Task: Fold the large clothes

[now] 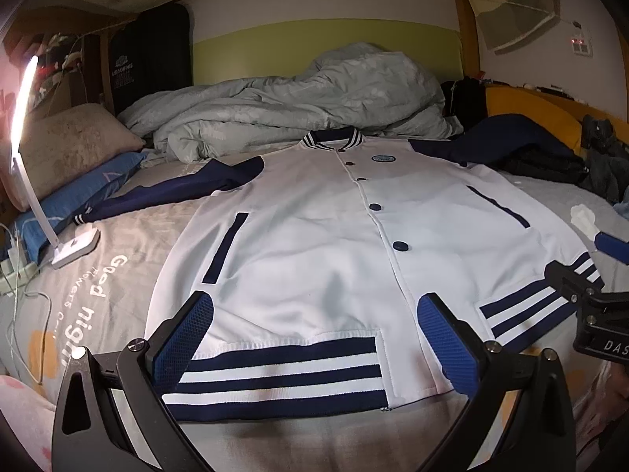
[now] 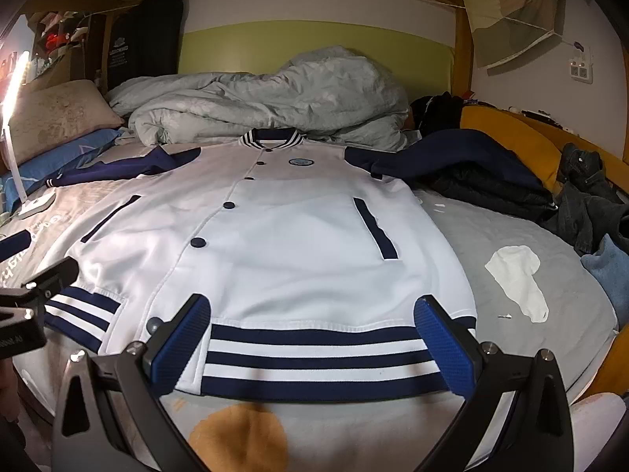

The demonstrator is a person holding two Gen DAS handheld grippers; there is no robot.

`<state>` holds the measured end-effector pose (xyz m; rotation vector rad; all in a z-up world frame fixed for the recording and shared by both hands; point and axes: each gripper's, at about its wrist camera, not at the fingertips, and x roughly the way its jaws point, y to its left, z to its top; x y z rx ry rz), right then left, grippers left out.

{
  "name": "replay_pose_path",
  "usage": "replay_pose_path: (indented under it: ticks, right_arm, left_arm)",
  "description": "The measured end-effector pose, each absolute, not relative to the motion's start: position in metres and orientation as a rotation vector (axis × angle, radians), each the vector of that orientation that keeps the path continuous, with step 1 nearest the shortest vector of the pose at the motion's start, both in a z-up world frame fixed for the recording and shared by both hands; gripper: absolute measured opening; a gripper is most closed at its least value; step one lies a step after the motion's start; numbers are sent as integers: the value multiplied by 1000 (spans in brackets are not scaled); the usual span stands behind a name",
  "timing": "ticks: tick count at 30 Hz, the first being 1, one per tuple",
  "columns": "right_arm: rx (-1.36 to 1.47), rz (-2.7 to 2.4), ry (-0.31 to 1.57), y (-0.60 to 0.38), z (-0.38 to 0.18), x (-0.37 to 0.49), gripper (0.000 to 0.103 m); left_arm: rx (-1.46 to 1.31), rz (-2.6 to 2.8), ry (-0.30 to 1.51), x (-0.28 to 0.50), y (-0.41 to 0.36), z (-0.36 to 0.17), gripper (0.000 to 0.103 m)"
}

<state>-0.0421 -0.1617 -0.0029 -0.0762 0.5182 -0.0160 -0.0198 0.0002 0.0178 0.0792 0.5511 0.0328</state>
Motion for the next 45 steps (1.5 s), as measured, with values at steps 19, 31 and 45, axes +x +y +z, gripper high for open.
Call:
replay_pose_path:
  ticks: [19, 31, 45]
  right_arm:
    - [-34, -6, 583, -173, -6, -37, 103]
    - [-384, 175, 716, -146, -34, -47, 103]
    - [-493, -63, 738, -156, -61, -14, 103]
  left_arm:
    - [85, -14, 575, -16, 7, 19, 103]
    - [337, -134, 883, -15, -12, -46, 103]
    - [131, 61, 922, 18, 32, -48, 103]
